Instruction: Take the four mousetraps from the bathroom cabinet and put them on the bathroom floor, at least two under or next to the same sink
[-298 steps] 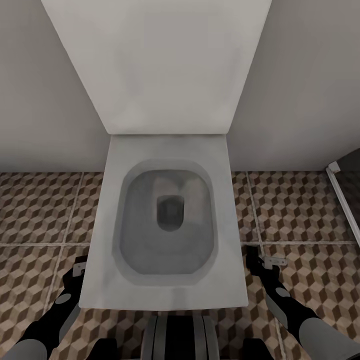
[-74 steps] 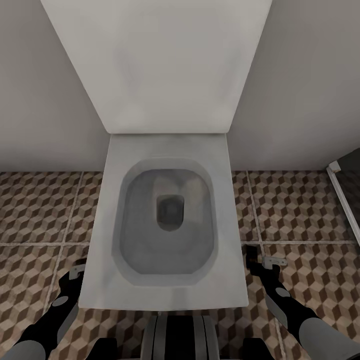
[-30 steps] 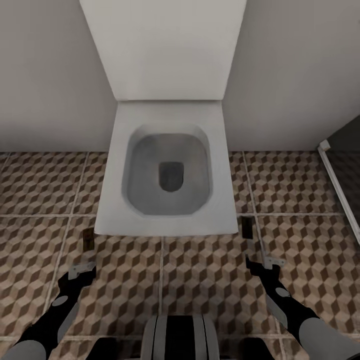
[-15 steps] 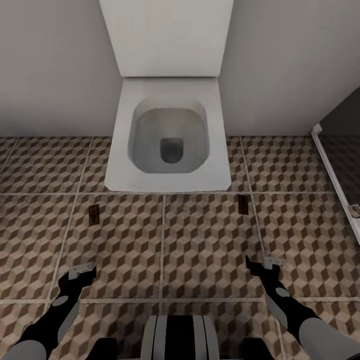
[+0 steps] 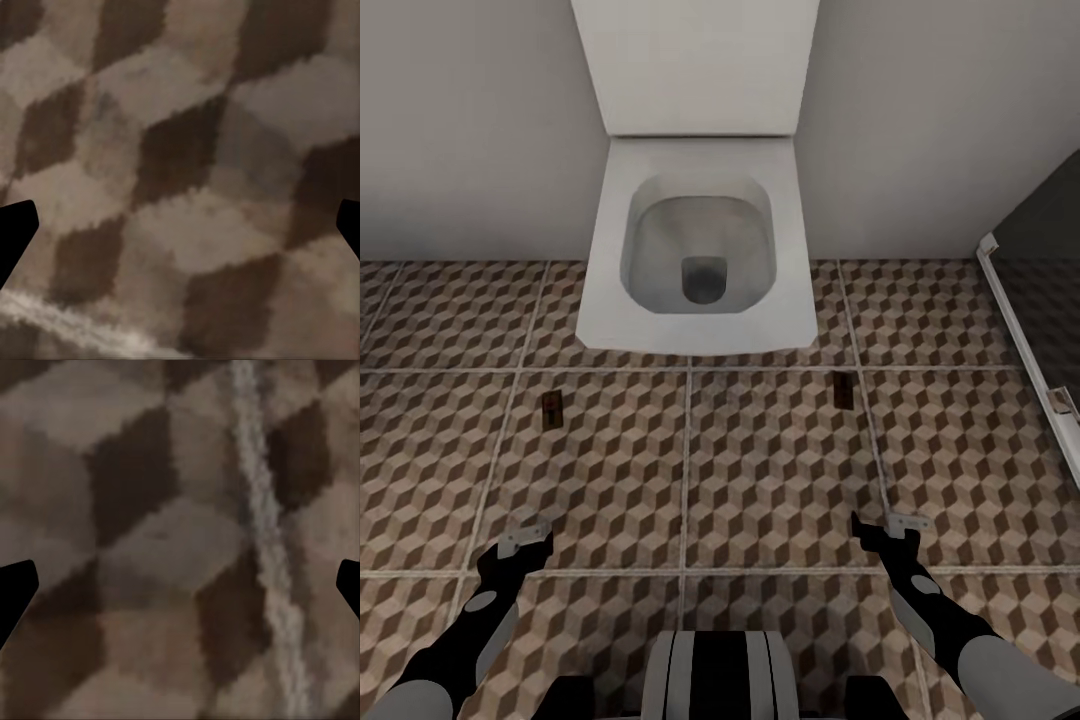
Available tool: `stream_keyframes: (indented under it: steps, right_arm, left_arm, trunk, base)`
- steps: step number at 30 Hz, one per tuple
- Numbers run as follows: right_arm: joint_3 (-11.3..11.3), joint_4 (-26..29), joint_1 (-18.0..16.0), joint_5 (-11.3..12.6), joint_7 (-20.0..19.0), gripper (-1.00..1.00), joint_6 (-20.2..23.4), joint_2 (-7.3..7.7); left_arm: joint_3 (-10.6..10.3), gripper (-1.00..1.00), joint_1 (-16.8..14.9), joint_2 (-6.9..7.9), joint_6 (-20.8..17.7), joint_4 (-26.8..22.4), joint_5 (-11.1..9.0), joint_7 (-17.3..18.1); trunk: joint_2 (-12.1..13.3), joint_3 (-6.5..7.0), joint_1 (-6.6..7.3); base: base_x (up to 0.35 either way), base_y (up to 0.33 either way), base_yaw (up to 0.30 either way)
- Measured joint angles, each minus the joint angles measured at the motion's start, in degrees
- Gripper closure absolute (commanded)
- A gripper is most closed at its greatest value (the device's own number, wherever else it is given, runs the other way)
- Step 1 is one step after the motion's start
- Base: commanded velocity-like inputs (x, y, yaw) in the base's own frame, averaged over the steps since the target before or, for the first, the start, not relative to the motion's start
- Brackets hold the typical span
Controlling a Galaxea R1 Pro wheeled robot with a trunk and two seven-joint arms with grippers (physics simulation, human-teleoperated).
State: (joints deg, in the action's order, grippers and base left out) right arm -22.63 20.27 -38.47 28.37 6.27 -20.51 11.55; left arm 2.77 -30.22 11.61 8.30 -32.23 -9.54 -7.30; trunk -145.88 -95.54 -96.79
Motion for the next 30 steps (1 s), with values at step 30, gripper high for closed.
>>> stream_keyframes:
  steps: [30]
  right_arm:
    - [0.0, 0.0, 0.0, -0.01, 0.0, -1.0, 0.0, 0.0]
  left_arm:
    - [-0.07, -1.0, 0.0, -0.11, -0.02, -0.92, -0.1, 0.02]
  trunk:
    - [0.12, 1.99, 0.24]
  base:
    - [-0.002, 0.0, 0.0]
